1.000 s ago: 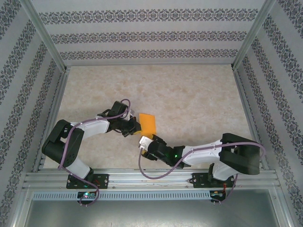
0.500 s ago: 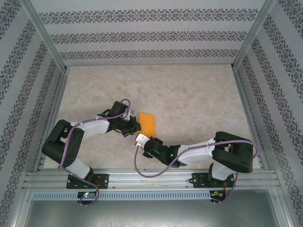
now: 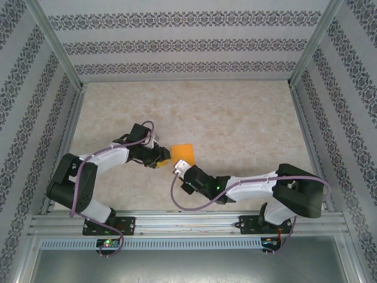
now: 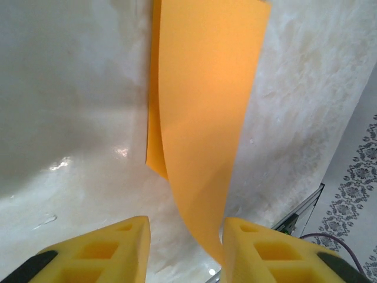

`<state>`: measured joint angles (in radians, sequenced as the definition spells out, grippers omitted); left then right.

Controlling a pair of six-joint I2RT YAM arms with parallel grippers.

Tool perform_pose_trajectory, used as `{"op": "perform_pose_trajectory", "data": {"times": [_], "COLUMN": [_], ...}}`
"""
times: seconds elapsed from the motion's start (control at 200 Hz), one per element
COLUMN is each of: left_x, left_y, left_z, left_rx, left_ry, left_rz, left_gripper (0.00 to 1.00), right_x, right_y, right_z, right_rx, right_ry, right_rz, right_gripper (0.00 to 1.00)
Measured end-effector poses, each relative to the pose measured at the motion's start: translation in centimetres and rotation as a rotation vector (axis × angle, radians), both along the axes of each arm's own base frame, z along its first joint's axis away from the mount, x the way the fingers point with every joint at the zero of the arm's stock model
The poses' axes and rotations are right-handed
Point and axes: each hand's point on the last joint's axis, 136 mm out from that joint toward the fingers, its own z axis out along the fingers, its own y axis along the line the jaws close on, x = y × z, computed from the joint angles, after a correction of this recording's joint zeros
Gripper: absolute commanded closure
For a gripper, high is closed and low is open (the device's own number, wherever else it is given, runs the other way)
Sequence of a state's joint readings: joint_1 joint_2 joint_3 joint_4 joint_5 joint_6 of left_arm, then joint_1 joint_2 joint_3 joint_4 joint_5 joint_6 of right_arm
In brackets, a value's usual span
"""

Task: Fold a paper plane with a square sheet of paper (fold left side to right side)
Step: Third fold the triangle at the center of the table.

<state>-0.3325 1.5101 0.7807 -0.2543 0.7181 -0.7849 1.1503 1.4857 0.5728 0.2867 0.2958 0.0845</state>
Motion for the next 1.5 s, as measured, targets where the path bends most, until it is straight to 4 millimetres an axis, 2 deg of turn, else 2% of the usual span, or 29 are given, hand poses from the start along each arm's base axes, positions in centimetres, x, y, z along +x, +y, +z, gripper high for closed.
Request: {"op": "perform_pose_trajectory", "data": {"times": [0.13, 0.235, 0.635, 0.844, 0.984, 1.239, 1.504], "left_x": [1.2, 2.0, 4.1, 5.1, 4.9, 4.7, 4.3], "left_y": [0.0, -0.7, -5.1, -5.5, -5.3, -5.9, -6.6], "left_z": [1.8, 2.2, -2.1, -3.9, -5.4, -5.5, -5.5], "left_rx": [-0.007, -0.026, 0.001, 0.062, 0.105, 0.130, 0.131], "left_ry": [-0.056, -0.067, -0.011, -0.021, -0.012, -0.064, -0.116], "left_rz": [-0.020, -0.044, -0.190, -0.228, -0.252, -0.311, -0.382], "left_gripper": [0.76, 0.82, 0.90, 0.96, 0.99, 1.00, 1.00], "right_x": [0.2, 0.0, -0.4, -0.5, -0.4, -0.5, 0.3], "right_y": [-0.5, -0.5, -0.5, -0.9, -1.2, -1.5, -2.4], "right_z": [-0.3, -0.5, -1.0, -1.5, -1.7, -1.9, -1.6], "right_rx": [0.027, 0.038, 0.062, 0.077, 0.098, 0.162, 0.284], "right_ry": [0.056, 0.090, 0.160, 0.230, 0.287, 0.413, 0.591], "right_rz": [-0.010, -0.004, 0.005, -0.002, -0.011, -0.029, -0.105], "right_gripper": [1.00, 1.00, 1.00, 1.00, 1.00, 1.00, 1.00]}}
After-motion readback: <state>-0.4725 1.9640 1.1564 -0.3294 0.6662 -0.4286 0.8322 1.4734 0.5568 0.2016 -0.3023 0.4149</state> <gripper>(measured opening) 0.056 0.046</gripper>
